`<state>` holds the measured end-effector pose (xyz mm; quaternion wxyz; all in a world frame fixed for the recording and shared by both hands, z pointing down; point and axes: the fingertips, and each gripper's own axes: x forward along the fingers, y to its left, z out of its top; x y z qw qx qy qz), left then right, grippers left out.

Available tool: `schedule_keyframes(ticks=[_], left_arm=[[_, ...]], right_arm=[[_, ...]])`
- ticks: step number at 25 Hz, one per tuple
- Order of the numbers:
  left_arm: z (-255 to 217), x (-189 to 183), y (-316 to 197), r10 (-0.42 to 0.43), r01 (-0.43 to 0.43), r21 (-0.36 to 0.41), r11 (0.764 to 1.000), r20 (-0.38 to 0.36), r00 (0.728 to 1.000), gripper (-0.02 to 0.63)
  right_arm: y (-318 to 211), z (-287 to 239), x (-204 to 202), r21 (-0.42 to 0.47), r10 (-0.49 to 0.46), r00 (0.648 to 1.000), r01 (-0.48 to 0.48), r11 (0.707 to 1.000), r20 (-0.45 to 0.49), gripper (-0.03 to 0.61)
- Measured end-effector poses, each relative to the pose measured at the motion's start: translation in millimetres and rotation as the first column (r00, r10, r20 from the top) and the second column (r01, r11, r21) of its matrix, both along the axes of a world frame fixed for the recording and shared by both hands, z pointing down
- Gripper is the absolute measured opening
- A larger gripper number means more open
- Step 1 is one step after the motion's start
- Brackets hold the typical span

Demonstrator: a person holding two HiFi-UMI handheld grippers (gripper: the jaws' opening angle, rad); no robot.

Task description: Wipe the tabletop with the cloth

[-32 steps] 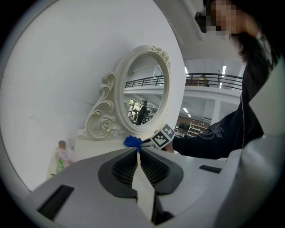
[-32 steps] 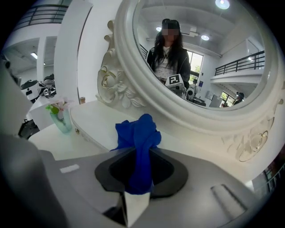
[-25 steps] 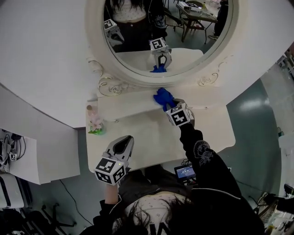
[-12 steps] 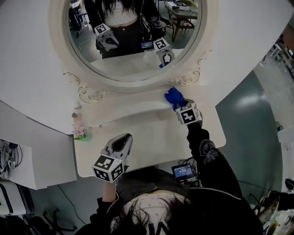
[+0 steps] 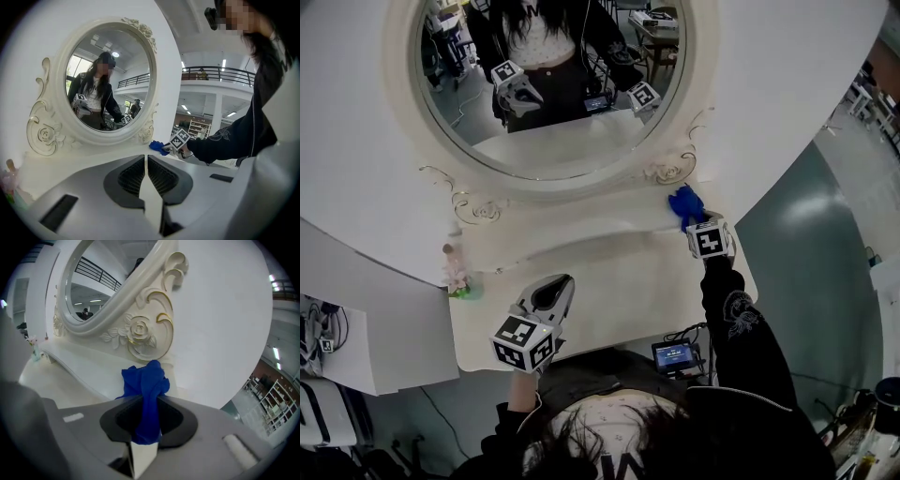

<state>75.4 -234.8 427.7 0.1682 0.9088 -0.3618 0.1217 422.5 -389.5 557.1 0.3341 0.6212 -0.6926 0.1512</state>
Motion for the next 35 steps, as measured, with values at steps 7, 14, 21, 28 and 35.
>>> schedule_keyframes(ticks=[7, 14, 21, 28, 35], left_arm=[[3, -14, 0, -0.035, 0.035, -0.020, 0.999, 0.020, 0.999, 0.002], [14, -29, 5, -0.047, 0.048, -0.038, 0.998, 0.030, 0.998, 0.002], [18, -60, 17, -0.039, 0.041, -0.035, 0.999, 0.038, 0.999, 0.002], [22, -136, 34, -0.100, 0.102, -0.038, 0.994, 0.053, 0.994, 0.002], [32, -218, 57, -0.168, 0.172, -0.055, 0.984, 0.060, 0.984, 0.002]], right_arm=[[12, 5, 48, -0.009, 0.136, 0.991, -0.136, 0.991, -0.007, 0.086], [23, -1, 42, 0.007, 0.187, 0.982, -0.187, 0.982, -0.021, 0.087], [52, -24, -16, 0.012, 0.128, 0.990, -0.129, 0.992, 0.058, 0.087], [79, -42, -120, 0.008, 0.053, 0.987, -0.055, 0.998, 0.154, 0.087], [111, -38, -287, -0.004, -0.127, 0.959, 0.132, 0.991, 0.252, 0.087]])
